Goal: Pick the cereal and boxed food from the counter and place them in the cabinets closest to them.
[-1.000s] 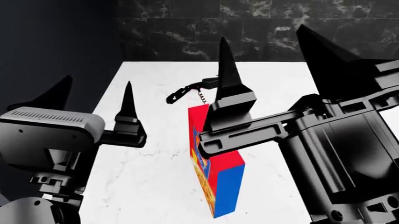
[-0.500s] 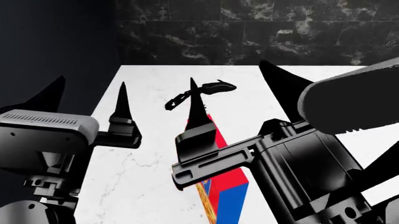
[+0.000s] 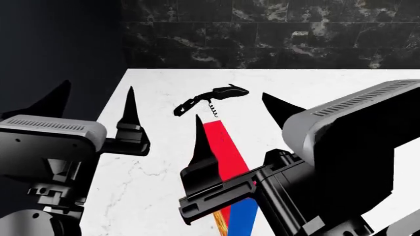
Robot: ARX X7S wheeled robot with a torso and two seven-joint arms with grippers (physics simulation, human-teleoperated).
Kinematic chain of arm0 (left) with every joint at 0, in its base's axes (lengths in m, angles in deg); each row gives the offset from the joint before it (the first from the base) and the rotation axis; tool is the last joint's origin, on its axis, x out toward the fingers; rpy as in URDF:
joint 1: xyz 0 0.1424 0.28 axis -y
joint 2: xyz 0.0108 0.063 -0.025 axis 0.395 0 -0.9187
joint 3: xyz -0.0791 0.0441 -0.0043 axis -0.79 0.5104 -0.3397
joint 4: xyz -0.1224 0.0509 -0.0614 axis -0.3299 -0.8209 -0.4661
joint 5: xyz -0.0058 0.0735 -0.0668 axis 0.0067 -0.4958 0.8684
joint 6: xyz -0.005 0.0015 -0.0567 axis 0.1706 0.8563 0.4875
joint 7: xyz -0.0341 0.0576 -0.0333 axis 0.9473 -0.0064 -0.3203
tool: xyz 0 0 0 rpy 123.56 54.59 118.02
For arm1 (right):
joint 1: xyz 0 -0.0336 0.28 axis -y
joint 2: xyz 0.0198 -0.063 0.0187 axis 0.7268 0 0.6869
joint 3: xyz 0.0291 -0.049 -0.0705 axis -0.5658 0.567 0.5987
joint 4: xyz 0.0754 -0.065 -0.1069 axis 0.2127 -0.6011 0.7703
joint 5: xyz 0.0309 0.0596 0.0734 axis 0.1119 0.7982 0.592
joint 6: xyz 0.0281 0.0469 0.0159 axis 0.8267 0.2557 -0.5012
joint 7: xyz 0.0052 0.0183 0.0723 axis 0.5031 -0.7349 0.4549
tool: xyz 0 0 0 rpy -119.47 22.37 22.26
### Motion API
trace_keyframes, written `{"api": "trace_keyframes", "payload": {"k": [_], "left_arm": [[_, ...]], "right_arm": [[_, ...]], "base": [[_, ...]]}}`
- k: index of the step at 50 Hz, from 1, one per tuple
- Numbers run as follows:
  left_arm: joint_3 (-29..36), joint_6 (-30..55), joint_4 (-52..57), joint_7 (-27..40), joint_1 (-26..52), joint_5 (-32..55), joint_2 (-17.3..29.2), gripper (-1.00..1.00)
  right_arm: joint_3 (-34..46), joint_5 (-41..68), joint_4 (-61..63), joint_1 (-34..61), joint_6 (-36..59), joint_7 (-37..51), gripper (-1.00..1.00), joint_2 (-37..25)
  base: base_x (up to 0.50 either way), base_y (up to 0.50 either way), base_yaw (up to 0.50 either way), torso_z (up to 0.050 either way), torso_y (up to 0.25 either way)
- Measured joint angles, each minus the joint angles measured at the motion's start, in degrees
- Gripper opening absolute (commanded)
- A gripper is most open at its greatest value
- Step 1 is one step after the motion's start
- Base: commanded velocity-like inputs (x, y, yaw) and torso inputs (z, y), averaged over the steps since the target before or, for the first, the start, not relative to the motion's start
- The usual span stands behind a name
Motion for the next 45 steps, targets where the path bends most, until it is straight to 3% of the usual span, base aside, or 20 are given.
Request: {"api": "trace_keyframes", "payload": {"k": [9,29,45], "left_arm": [[0.3,0.1,-0.8,-0.7,0.3,-0.2,-0.7,1.00],[0.6,1.0,-1.4,-1.6,1.2,0.0,-1.5,1.00],[0.7,1.5,-1.5,-1.9,1.7,0.0,-1.8,1.00]], "right_arm": [[-1.3,0.0,0.2,-3.6,1.4,0.1,1.00,-0.1],[-14.5,0.4,0.3,-20.4,12.6,0.1,1.00,3.5],[-18.9,1.1,0.4,-28.4,15.6,0.1,1.00,5.1]], "base": [[0.00,0.00,0.00,0.000,0.000],[0.00,0.00,0.00,0.000,0.000],[0.00,0.00,0.00,0.000,0.000]]}}
